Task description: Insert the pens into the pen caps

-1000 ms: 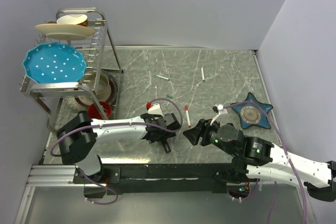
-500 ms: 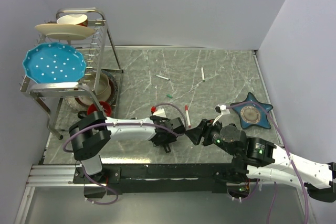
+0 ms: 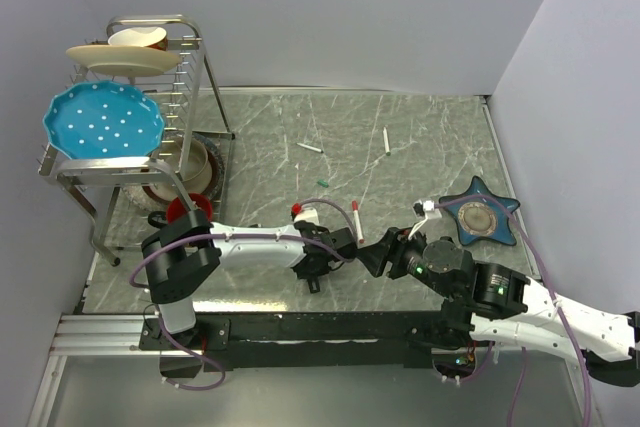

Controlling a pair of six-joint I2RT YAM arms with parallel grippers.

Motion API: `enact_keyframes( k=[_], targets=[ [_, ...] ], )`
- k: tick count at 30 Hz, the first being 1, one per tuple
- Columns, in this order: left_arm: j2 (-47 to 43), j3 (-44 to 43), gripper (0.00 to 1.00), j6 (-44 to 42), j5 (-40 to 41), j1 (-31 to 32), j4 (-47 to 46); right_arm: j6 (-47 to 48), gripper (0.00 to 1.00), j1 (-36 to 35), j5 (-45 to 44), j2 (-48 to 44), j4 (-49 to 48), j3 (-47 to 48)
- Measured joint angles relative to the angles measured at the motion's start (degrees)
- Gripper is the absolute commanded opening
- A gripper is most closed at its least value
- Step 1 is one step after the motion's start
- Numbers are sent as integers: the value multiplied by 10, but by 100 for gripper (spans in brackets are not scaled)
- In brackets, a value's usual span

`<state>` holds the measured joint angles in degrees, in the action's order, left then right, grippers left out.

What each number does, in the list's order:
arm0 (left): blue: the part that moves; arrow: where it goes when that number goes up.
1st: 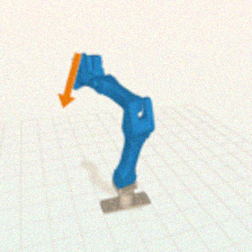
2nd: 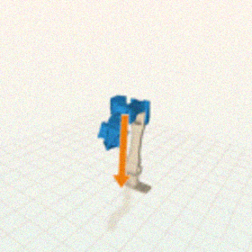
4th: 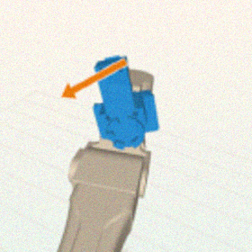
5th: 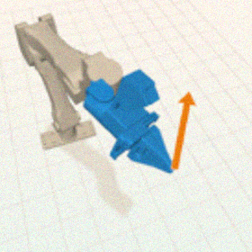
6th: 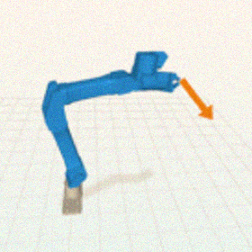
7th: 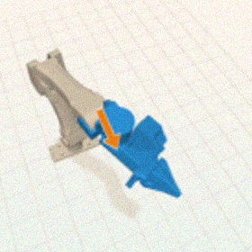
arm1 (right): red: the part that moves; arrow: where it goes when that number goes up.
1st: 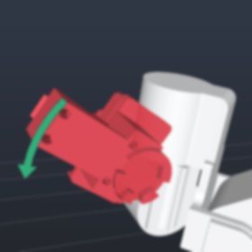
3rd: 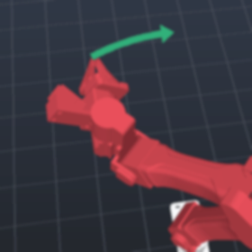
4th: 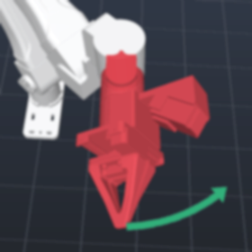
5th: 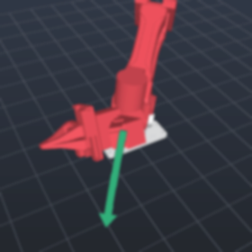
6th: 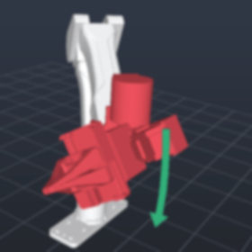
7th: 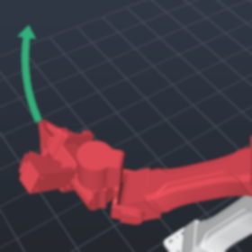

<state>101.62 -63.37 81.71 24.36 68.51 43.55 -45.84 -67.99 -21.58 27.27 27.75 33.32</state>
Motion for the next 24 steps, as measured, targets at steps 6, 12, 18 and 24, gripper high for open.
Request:
enact_keyframes(
  k=[6, 12, 18, 24],
  targets=[
    [0, -3, 1, -7, 13, 1, 6, -4, 67, 0, 2, 0, -3, 0],
    [-35, 0, 1, -40, 39, -7, 3, -29, 66, 0, 0, -3, -19, -11],
    [-164, 43, 1, -86, 62, -14, -35, -60, 65, -2, -11, -11, -70, -22],
    [-307, 87, 1, -146, 71, -14, -103, -66, 65, -1, -15, 32, -74, -33]
  ],
)
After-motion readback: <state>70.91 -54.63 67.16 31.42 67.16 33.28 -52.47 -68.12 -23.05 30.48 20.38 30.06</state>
